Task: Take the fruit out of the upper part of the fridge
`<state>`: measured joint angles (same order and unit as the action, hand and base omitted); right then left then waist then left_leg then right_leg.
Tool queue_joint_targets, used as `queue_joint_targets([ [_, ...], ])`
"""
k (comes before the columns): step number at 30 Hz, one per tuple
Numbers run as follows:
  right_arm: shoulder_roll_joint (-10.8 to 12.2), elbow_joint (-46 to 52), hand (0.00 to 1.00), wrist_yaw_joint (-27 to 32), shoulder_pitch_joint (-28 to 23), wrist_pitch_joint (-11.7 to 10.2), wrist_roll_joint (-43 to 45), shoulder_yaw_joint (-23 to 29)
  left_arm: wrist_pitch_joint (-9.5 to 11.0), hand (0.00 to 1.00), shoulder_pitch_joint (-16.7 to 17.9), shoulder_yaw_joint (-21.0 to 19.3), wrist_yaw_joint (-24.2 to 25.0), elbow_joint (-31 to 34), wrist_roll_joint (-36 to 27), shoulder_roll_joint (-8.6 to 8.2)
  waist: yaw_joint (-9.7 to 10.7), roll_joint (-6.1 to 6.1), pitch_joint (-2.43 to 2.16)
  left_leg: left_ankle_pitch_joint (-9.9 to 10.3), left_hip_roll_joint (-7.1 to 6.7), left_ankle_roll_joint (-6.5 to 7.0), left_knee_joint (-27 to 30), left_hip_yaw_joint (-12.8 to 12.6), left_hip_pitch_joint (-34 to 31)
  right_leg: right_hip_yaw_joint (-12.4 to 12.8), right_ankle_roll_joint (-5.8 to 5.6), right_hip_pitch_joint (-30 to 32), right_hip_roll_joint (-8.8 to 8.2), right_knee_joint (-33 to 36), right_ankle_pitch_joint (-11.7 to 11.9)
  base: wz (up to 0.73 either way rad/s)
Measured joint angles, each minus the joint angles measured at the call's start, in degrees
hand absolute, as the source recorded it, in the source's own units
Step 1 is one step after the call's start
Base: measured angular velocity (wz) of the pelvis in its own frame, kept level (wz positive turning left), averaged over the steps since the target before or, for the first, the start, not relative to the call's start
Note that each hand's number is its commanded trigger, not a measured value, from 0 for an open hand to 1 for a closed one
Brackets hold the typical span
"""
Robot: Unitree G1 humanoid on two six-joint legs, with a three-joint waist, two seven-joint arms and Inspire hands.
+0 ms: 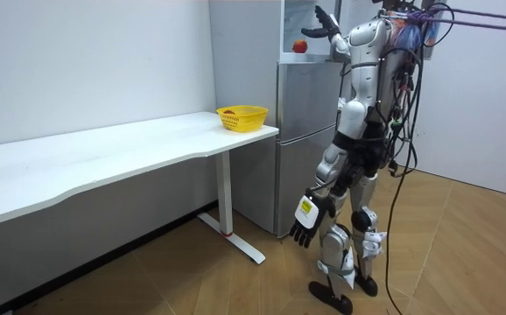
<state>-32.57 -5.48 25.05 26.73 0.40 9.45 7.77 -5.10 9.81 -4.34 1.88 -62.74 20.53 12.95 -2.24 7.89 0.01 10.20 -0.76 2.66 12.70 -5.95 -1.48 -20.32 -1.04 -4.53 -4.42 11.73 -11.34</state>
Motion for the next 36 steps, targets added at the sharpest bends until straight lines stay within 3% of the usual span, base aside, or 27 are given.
queue_joint_targets([
  [8,-1.03,-10.87,0.00,-2.98,6.12,1.02,-0.63,-2.27,-0.21,0.00,1.15,0.02,1.80,0.94,-0.14,-0.03,-0.27,0.78,-0.36,-0.04,-0.01,-0.06,0.05,0.20,0.12,-0.49,0.00,-0.10,0.00,-0.08,0.00,0.00],
  [13,-1.39,-16.77,0.00,-4.75,10.00,3.34,-0.91,-3.82,-0.93,0.00,2.36,-0.01,2.59,2.39,-0.02,0.24,-0.04,0.99,-0.46,-0.04,-0.02,-0.06,-0.02,0.27,0.04,-1.15,0.00,-0.16,-0.05,-0.05,0.00,0.00],
  [20,-1.84,-16.82,0.00,-5.89,10.41,3.38,-0.87,-4.37,-1.15,0.00,3.05,-0.01,3.48,2.39,-0.02,0.97,-0.37,1.21,-0.44,-0.06,-0.03,-0.08,0.08,0.27,0.08,-1.15,0.00,-0.24,-0.05,-0.05,0.00,0.00],
  [30,-6.19,-19.32,0.00,-9.15,11.14,3.45,-1.11,-6.51,-1.99,0.00,3.21,-0.03,3.41,2.33,-0.04,1.26,-1.02,1.55,-0.45,-0.11,-0.13,-0.16,0.10,1.23,-0.04,-1.74,0.00,-0.50,-0.05,0.01,0.00,0.03],
  [36,-6.21,-21.36,0.00,-13.49,12.70,4.51,-4.48,-9.72,-2.05,0.00,3.19,0.03,3.42,2.30,-0.82,1.33,-1.17,1.68,-0.36,-0.14,-0.11,-0.20,0.25,1.40,-0.10,-1.72,0.00,-0.53,0.02,-0.01,0.00,0.00],
])
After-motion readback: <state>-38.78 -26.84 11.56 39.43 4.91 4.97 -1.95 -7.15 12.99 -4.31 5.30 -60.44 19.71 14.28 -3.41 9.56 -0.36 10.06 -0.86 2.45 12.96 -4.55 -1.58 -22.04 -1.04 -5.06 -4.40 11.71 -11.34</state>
